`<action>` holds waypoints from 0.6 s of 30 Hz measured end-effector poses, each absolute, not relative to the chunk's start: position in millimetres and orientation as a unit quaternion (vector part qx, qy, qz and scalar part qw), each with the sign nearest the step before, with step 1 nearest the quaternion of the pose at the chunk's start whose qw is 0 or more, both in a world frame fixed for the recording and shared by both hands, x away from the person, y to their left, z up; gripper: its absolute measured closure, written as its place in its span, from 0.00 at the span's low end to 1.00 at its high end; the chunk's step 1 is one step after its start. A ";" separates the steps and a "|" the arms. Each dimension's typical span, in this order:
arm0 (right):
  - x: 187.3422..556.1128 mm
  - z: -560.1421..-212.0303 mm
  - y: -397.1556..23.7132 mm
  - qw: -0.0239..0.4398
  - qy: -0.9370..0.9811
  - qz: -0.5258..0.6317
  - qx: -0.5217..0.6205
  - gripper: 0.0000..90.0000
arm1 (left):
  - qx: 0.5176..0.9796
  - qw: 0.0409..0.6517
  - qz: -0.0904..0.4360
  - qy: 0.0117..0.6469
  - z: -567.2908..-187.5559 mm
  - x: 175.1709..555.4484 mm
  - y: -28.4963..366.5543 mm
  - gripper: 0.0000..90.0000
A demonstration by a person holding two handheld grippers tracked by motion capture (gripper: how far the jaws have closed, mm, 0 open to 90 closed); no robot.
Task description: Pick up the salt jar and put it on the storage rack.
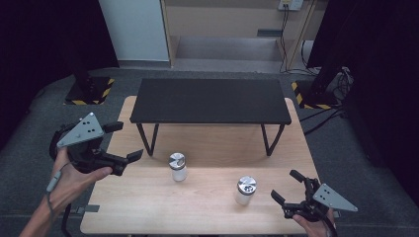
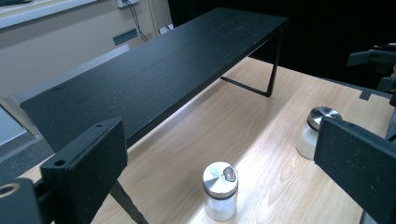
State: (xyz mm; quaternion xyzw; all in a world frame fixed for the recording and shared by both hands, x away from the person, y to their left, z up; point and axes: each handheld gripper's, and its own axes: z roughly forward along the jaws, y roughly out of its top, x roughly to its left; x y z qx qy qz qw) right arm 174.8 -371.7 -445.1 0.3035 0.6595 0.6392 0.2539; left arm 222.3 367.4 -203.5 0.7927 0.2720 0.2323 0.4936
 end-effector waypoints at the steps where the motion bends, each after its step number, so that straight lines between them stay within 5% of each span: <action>1: 174.3 -445.2 -371.8 0.255 0.659 0.640 0.303 0.03 | 0.793 0.494 0.232 0.272 -203.5 222.3 367.4 0.02; 18: 175.6 -444.7 -371.5 0.255 0.660 0.640 0.301 0.04 | 0.813 0.468 0.218 0.270 -181.8 225.8 368.9 0.02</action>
